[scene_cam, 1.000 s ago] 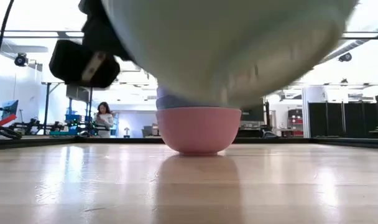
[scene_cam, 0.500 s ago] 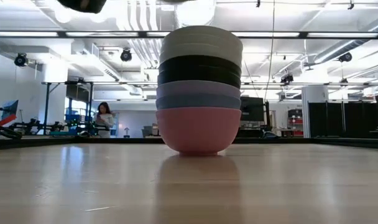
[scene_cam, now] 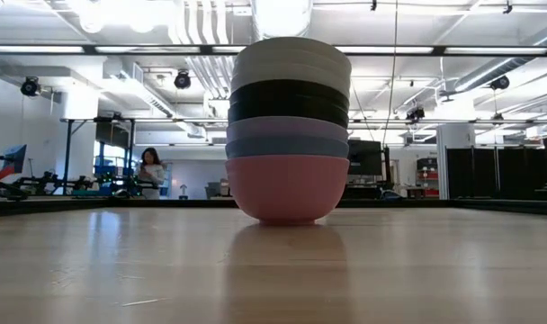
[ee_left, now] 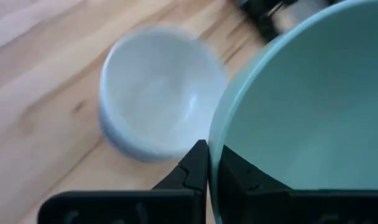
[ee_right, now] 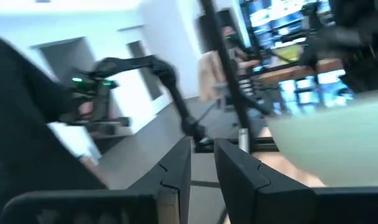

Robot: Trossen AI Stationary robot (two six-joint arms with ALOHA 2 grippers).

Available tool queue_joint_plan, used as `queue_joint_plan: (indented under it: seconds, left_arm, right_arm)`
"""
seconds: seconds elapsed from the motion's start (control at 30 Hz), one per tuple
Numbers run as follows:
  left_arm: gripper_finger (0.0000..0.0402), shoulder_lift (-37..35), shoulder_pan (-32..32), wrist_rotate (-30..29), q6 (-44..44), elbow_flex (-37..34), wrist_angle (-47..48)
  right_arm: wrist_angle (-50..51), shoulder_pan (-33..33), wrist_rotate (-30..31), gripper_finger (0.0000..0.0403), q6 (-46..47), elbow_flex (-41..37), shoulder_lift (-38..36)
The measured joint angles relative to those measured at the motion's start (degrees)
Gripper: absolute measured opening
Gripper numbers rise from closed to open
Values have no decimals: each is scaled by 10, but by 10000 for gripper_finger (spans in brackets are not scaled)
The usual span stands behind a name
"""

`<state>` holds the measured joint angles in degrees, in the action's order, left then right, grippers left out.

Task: Nest bowls inside each other
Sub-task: Stack the green bowl into the white bowl

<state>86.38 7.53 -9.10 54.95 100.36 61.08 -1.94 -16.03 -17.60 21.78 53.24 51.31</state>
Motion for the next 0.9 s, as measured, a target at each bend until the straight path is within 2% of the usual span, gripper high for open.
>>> queue_joint_plan:
  seconds: [0.17, 0.43, 0.57, 0.9]
  left_arm:
    - [0, 45, -65, 48, -80, 104, 15]
    - [0, 152, -151, 126, -167, 237, 195]
    - [0, 197, -165, 146, -211, 261, 237]
    - [0, 267, -170, 150, -275, 272, 240]
  right_arm:
    - [3, 19, 12, 68, 0, -1, 2]
    - [4, 41, 12, 68, 0, -1, 2]
    - [6, 47, 12, 68, 0, -1, 2]
    - [26, 51, 41, 68, 2, -1, 2]
